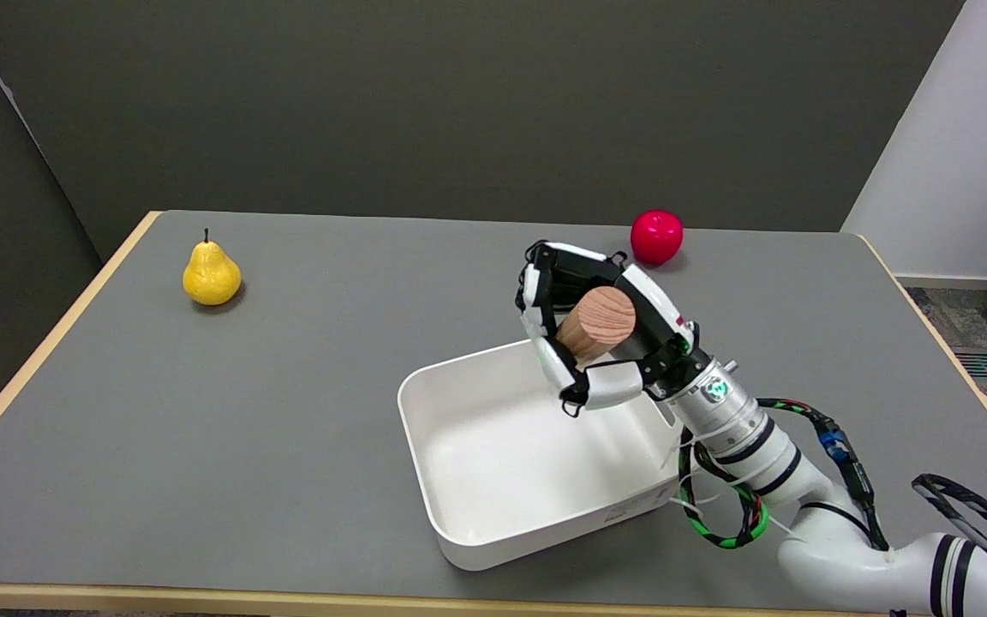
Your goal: Place the wooden cylinder in the box.
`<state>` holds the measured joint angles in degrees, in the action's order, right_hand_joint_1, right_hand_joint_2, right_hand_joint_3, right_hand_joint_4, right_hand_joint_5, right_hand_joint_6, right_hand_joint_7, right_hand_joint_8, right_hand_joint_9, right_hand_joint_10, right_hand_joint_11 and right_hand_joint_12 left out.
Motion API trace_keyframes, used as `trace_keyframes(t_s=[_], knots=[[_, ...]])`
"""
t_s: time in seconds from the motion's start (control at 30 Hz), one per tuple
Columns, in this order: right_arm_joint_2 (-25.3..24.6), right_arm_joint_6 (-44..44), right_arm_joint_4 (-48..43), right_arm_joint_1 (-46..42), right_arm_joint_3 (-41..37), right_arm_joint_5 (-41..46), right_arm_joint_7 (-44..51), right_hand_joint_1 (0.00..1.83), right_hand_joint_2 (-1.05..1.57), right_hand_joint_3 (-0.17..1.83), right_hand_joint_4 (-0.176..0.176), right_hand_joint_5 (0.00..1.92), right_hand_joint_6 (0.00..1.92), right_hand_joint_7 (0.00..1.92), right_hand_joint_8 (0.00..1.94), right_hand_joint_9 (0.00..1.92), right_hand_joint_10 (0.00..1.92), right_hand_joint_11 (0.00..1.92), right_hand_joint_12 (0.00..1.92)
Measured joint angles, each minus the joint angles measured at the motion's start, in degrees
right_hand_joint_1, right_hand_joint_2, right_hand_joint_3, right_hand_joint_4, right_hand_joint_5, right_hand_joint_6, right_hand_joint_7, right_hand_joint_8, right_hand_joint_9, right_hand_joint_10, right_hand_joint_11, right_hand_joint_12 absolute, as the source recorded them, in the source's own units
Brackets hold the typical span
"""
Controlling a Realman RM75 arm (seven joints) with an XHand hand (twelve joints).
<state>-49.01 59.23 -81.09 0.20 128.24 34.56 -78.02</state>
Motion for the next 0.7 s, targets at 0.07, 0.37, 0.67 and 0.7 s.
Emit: trace_keyframes(t_s=[0.07, 0.37, 0.67, 0.7], knots=[[-0.2, -0.6, 0.1, -0.1, 0.0, 0.4, 0.0, 1.28, 0.96, 0.90, -0.014, 0.52, 1.48, 0.60, 1.94, 0.74, 1.92, 0.53, 1.92], [-1.2, -1.6, 3.1, -0.4, -0.1, 2.8, -0.1, 0.75, 0.82, 0.90, -0.098, 0.30, 0.65, 0.35, 1.19, 0.39, 1.52, 0.01, 1.89], [-1.1, 2.1, 6.5, -0.6, -1.5, 3.5, -0.2, 0.28, 0.65, 0.84, -0.037, 0.12, 0.35, 0.09, 0.27, 0.01, 0.64, 0.03, 1.28], [-1.0, 2.5, 6.8, -0.6, -1.7, 3.5, -0.2, 0.26, 0.64, 0.83, -0.038, 0.12, 0.35, 0.07, 0.26, 0.00, 0.61, 0.02, 1.26]])
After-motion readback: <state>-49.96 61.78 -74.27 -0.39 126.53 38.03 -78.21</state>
